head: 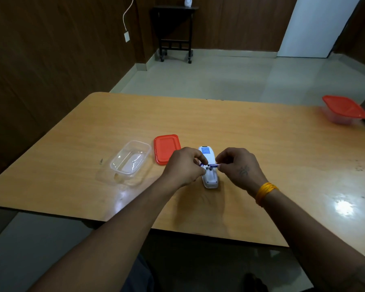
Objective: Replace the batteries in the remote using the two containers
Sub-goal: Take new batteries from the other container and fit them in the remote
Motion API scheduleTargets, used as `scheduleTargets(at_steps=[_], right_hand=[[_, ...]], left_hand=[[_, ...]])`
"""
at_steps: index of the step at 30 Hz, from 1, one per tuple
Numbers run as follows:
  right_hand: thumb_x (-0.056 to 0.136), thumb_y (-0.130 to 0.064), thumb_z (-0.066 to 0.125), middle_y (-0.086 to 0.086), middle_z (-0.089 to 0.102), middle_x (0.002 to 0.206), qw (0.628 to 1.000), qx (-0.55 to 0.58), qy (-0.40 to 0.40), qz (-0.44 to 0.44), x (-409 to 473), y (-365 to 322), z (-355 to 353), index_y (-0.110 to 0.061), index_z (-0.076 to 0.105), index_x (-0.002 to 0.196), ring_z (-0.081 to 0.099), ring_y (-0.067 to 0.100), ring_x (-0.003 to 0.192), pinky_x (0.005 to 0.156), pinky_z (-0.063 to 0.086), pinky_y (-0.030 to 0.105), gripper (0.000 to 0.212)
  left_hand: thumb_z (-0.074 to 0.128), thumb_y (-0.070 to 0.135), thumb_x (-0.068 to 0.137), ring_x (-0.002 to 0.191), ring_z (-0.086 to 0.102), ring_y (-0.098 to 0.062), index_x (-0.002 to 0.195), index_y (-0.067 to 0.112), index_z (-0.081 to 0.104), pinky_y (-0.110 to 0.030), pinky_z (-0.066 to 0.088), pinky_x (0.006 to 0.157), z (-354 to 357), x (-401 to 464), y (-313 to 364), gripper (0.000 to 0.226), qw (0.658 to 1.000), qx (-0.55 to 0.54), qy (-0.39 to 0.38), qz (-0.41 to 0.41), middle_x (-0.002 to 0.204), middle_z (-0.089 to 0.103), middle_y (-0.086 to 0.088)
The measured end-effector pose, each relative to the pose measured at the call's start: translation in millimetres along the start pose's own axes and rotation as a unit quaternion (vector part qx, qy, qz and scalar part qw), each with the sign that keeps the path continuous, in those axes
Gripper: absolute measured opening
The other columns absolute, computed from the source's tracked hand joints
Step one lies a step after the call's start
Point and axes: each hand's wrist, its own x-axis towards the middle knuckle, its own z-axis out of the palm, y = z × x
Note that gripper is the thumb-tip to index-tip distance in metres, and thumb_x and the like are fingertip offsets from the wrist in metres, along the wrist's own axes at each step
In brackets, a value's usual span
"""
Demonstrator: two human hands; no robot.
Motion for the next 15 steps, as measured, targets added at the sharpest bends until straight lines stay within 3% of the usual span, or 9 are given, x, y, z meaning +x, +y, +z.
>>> scheduleTargets(at_steps=[4, 7, 10, 15], right_hand=[[0.093, -0.016, 0.078, -0.007, 0.071, 0.075, 0.999, 0.027, -0.039, -0.011, 5.0, 0.2, -10.9, -0.017, 0.082, 0.092, 0.063, 0.009, 0.071, 0.065, 0.048, 0.024, 0.004], [0.095, -0.023, 0.077, -0.002, 0.073, 0.074, 0.997, 0.008, -0.066, -0.04, 5.9, -3.7, -10.1, -0.017, 0.081, 0.09, 0.065, 0.013, 0.063, 0.061, 0.054, 0.03, 0.009], [0.095, -0.023, 0.077, 0.001, 0.075, 0.078, 0.996, 0.002, -0.07, -0.046, 7.9, -3.9, -7.6, -0.019, 0.081, 0.089, 0.069, 0.018, 0.064, 0.061, 0.058, 0.031, 0.009], [0.092, -0.016, 0.079, 0.001, 0.078, 0.088, 0.995, 0.01, -0.088, -0.049, 12.0, 6.0, -4.4, -0.019, 0.082, 0.1, 0.075, 0.023, 0.077, 0.08, 0.064, 0.044, 0.009]], left_hand=[[0.088, 0.011, 0.075, 0.071, 0.068, -0.018, 0.112, 0.023, 0.079, -0.038, 0.062, 0.076, 3.5, 2.6, -1.6, 0.039, 0.999, 0.022, -0.025, 0.007, 0.084, 0.073, -0.002], [0.09, 0.015, 0.077, 0.085, 0.066, -0.016, 0.124, 0.024, 0.077, -0.028, 0.053, 0.076, 6.2, 0.8, -3.0, 0.05, 0.997, 0.065, -0.042, 0.021, 0.091, 0.072, 0.0], [0.09, 0.019, 0.079, 0.09, 0.067, -0.016, 0.124, 0.023, 0.078, -0.025, 0.047, 0.075, 7.5, -0.2, -4.5, 0.048, 0.994, 0.096, -0.042, 0.036, 0.094, 0.071, 0.0], [0.089, 0.017, 0.079, 0.1, 0.07, -0.021, 0.132, 0.017, 0.073, -0.031, 0.055, 0.085, 9.1, -0.4, -7.1, 0.056, 0.992, 0.105, -0.04, 0.051, 0.106, 0.078, -0.006]])
